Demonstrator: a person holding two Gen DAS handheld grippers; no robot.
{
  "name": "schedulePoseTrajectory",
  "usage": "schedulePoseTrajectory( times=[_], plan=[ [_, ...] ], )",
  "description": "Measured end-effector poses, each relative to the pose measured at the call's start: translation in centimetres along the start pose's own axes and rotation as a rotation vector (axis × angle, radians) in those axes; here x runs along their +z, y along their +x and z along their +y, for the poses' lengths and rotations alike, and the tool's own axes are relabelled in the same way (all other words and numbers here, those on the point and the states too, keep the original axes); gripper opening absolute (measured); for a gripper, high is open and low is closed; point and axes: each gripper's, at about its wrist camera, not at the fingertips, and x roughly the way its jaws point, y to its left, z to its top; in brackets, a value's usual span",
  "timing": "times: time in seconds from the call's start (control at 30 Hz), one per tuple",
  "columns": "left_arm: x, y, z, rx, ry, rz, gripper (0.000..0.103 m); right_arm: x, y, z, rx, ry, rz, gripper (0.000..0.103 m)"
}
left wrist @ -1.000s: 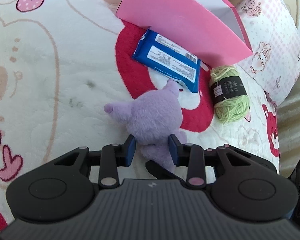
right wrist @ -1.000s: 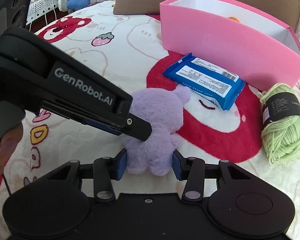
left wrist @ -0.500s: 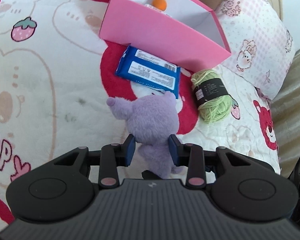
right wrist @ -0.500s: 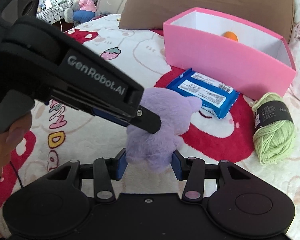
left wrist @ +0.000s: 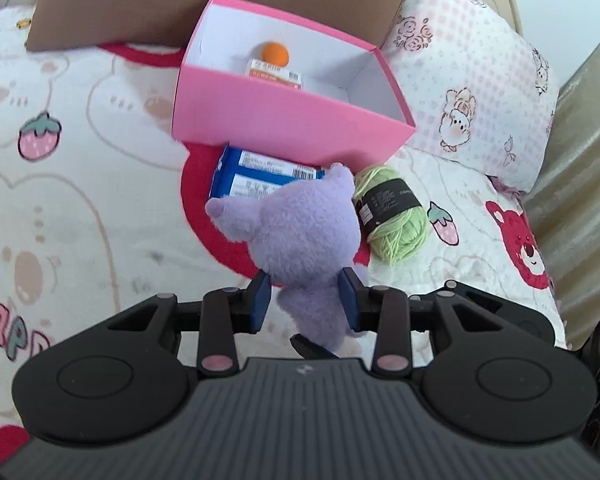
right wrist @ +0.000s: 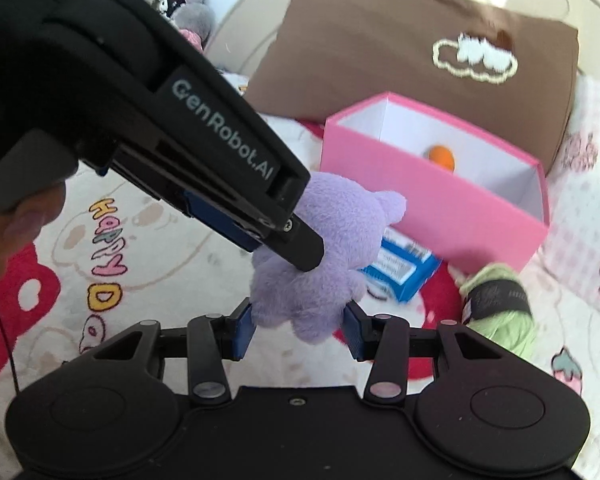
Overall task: Organize objects
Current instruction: 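Lift the purple plush with the left gripper toward the pink box, then lower the purple plush into the pink box with the left gripper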
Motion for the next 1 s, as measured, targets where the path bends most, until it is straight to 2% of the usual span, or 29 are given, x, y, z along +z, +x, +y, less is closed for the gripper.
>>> schedulePoseTrajectory(
  times=[0.13, 0.4, 0.5, 0.63, 0.77, 1.0],
  plan=[
    [1.2, -0.8, -1.0, 0.010, 0.032, -0.019, 0.036, 1.4, -0.6, -1.4, 0.028, 0.060, -0.013, 0.050],
    [3.9, -1.9, -2.7, 0.001, 0.078, -0.034, 0.036, 3.4, -1.6, -2.4, -0.009, 0.042, -0.046, 0.050],
    [4.4, -2.2, -2.8, -0.037, 0.050, -0.060, 0.035, 4.2, -1.9, -2.9, -0.030, 0.051, -0.055, 0.050],
    [5.8, -2.1, -2.8, -0.069, 0.031, -0.046, 0.035, 5.2, -2.4, -3.9, -0.024, 0.084, -0.054, 0.050],
    [6.4, -2.1, -3.1, -0.069, 0.034, -0.045, 0.035, 5.7, -2.4, -4.0, -0.036, 0.034, -0.053, 0.050],
    [7.5, -1.7, -3.6, -0.077, 0.043, -0.011, 0.035, 6.4, -2.2, -4.5, -0.037, 0.072, -0.061, 0.050]
  ],
)
